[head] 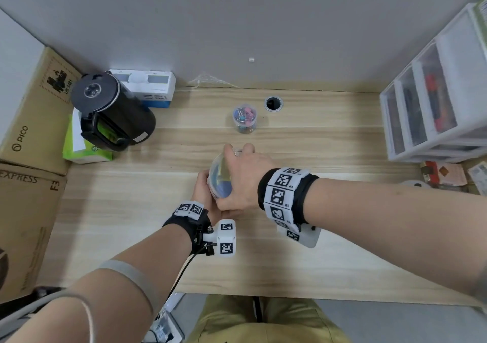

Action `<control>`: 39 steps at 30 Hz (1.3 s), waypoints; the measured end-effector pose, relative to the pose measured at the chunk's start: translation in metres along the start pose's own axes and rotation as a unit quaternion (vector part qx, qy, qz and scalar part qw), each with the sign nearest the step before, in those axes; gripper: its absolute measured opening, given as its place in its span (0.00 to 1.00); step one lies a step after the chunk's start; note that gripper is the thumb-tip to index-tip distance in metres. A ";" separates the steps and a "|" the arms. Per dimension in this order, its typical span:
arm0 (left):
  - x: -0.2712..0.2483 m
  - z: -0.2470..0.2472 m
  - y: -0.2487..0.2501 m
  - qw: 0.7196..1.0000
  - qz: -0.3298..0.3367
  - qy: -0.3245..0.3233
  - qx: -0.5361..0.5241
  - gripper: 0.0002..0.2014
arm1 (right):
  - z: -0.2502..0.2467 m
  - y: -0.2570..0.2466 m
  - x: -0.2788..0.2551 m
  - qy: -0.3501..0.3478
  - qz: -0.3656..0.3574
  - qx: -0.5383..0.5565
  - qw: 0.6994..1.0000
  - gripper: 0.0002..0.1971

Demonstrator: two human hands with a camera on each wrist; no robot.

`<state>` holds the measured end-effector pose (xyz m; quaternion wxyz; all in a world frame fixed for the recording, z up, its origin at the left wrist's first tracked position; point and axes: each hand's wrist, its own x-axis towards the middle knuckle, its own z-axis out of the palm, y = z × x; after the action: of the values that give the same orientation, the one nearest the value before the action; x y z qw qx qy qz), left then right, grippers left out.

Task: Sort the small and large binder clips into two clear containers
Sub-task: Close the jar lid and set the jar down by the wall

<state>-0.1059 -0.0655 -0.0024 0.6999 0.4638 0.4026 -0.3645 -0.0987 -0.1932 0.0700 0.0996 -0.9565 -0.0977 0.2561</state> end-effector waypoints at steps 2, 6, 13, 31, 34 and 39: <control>0.005 -0.003 0.001 1.000 0.005 0.003 -0.006 0.25 | 0.004 -0.002 0.002 -0.012 0.027 0.011 1.000 0.59; 0.008 0.000 0.000 0.999 -0.016 -0.020 0.028 0.26 | 0.009 0.000 0.009 -0.021 0.064 0.028 0.997 0.57; 0.014 0.009 0.001 0.999 -0.018 -0.011 0.030 0.28 | 0.014 0.014 0.012 0.005 0.078 0.034 0.996 0.54; 0.023 -0.049 0.061 0.999 0.034 0.001 0.006 0.37 | -0.021 0.140 0.076 0.074 0.199 -0.043 0.976 0.52; 0.024 -0.051 0.067 0.999 0.036 0.002 0.008 0.38 | -0.025 0.142 0.084 0.058 0.181 0.004 0.982 0.50; 0.010 -0.032 0.084 0.998 0.047 -0.026 0.027 0.38 | -0.043 0.130 0.073 0.058 0.145 0.001 0.988 0.45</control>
<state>-0.0349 -0.0116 0.0105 0.7138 0.4915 0.3515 -0.3540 0.0032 -0.3067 0.0408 0.0684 -0.9737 0.0481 0.2120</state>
